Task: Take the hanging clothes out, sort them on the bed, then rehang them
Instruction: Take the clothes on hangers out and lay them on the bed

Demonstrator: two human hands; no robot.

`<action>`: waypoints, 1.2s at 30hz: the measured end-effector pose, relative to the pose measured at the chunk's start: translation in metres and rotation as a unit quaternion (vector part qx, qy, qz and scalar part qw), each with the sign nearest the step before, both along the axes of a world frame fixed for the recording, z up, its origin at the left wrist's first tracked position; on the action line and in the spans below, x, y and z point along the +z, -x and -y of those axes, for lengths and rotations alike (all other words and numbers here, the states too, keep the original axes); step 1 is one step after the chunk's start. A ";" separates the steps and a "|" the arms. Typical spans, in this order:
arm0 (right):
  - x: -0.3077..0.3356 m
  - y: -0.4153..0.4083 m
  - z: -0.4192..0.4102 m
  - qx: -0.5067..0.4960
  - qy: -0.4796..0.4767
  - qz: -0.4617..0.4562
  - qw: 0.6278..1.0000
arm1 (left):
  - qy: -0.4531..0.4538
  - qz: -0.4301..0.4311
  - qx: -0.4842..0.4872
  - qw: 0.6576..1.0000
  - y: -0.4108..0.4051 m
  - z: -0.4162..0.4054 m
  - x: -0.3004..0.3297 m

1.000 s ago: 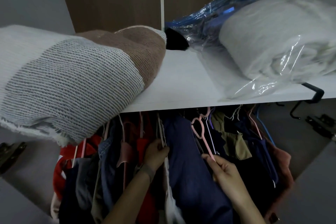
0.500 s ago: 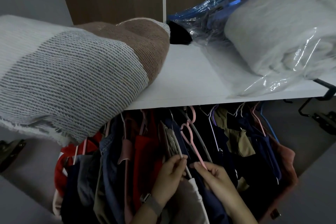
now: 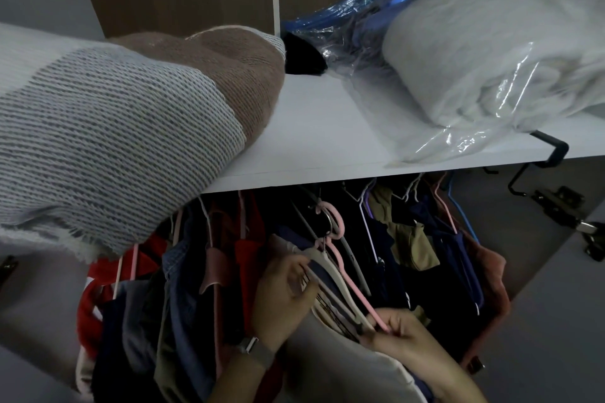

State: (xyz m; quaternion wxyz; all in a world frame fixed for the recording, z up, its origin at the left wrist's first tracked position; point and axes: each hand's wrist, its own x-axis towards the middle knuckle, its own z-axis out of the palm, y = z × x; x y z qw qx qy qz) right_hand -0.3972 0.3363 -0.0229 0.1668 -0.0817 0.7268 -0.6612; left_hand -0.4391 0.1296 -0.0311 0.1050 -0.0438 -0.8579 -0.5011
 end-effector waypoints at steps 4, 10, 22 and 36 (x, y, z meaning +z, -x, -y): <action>0.003 -0.008 -0.018 0.034 0.020 0.002 0.999 | 0.155 -0.057 -0.022 0.986 0.017 0.002 0.011; 0.025 -0.022 -0.048 0.069 0.026 -0.019 0.997 | 0.275 -0.228 -0.064 0.932 0.033 -0.012 0.042; 0.050 -0.014 -0.047 -0.077 -0.259 -0.249 0.930 | 0.366 -0.288 -0.087 0.881 0.016 -0.054 0.054; 0.066 -0.008 -0.062 -0.099 -0.390 -0.393 0.826 | 0.116 -0.244 -0.198 0.942 0.010 -0.027 0.063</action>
